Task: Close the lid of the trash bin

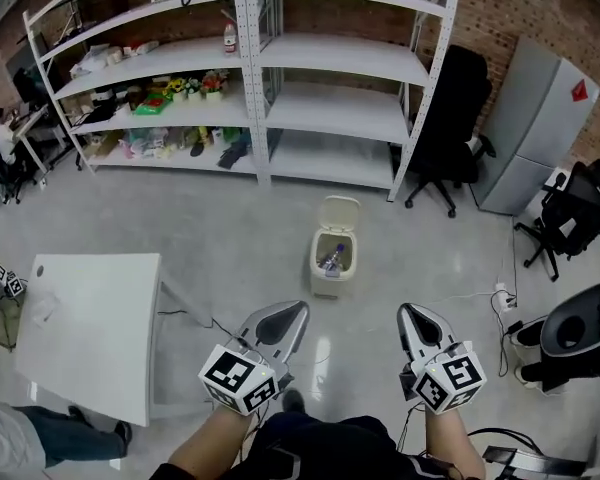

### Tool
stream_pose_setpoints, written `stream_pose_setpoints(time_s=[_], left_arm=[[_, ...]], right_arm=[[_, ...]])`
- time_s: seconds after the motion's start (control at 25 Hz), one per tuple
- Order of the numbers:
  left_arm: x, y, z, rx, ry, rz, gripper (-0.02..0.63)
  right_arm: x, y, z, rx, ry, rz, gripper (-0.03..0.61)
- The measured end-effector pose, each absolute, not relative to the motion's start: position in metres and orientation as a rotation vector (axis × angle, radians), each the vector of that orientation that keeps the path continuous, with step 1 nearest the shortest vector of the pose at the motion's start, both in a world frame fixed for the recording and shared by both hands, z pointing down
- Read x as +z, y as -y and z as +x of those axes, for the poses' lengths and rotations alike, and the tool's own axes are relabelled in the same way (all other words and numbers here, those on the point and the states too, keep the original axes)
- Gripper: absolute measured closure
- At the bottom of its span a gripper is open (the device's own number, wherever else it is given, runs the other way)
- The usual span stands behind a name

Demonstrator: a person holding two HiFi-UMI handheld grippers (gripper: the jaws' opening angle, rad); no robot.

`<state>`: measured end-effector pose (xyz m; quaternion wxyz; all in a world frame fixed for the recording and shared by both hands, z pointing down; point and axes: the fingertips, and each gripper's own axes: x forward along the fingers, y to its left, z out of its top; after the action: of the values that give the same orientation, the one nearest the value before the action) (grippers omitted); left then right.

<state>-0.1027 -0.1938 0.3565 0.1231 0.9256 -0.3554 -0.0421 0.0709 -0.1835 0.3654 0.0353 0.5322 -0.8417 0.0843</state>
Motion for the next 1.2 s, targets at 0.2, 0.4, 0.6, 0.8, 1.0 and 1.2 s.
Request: stream_pose_setpoints(time_s=[0.2,0.4,0.6,0.8,1.0,1.2], left_arm=[[0.366,0.268,-0.11,-0.095,1.025,2.693,0.614],[0.377,0.337,-0.097,-0.1,1.052,2.656,0.614],[0.376,0.412,-0.065,-0.079,1.121,2.648,0.614],[0.37,0.472,-0.048,-0.066,1.171,2.628,0.614],[0.373,0.514,-0.036,-0.026,1.148,2.611,0.614],[0.385,0.565,-0.039,0.003,1.127,2.597,0.614]], right_arm=[[0.376,0.254,0.06,0.292,2.572,1.631,0.569],[0.39,0.326,0.074,0.32,2.578,1.602,0.569],[0.392,0.405,0.105,0.325,2.636,1.552,0.569],[0.387,0.472,0.12,0.322,2.694,1.462,0.569],[0.391,0.519,0.129,0.338,2.689,1.448,0.569],[0.405,0.573,0.118,0.373,2.671,1.425,0.569]])
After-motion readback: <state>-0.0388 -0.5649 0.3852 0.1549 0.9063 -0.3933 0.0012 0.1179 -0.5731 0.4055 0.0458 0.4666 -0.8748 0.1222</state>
